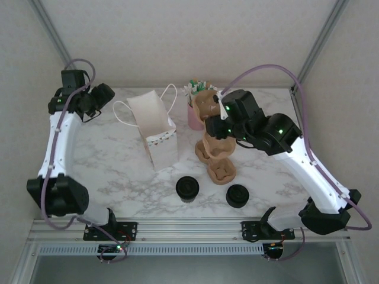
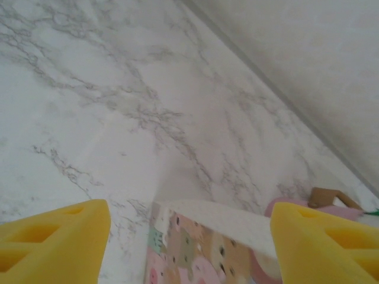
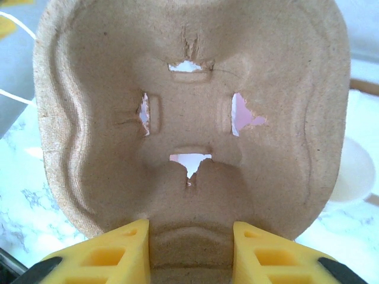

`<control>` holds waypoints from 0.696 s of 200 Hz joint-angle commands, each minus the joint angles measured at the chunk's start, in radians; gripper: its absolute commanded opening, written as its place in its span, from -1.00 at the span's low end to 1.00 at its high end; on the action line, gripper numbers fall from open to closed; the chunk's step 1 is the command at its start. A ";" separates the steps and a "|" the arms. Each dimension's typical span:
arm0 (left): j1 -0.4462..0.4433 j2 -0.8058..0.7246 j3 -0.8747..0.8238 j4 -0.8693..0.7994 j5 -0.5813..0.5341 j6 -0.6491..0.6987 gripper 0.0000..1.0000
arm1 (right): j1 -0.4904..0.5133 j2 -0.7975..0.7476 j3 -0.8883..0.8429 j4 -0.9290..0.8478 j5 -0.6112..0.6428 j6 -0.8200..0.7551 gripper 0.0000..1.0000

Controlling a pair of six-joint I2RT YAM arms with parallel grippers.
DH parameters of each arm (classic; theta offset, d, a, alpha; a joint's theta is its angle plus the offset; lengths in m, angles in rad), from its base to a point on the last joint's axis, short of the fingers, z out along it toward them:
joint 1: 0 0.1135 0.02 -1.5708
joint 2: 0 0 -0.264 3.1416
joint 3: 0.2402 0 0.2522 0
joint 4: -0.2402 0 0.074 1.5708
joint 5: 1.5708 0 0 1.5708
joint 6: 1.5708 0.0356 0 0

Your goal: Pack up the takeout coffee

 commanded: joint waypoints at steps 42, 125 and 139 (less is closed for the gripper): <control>0.004 0.283 0.013 0.173 0.272 -0.030 0.33 | 0.079 0.185 0.264 0.073 -0.002 -0.088 -0.31; -0.079 0.372 -0.017 0.184 0.400 -0.030 0.38 | 0.109 0.327 0.356 0.225 -0.065 -0.114 -0.32; -0.091 0.358 -0.027 0.175 0.399 -0.028 0.38 | 0.109 0.343 0.361 0.243 -0.064 -0.115 -0.31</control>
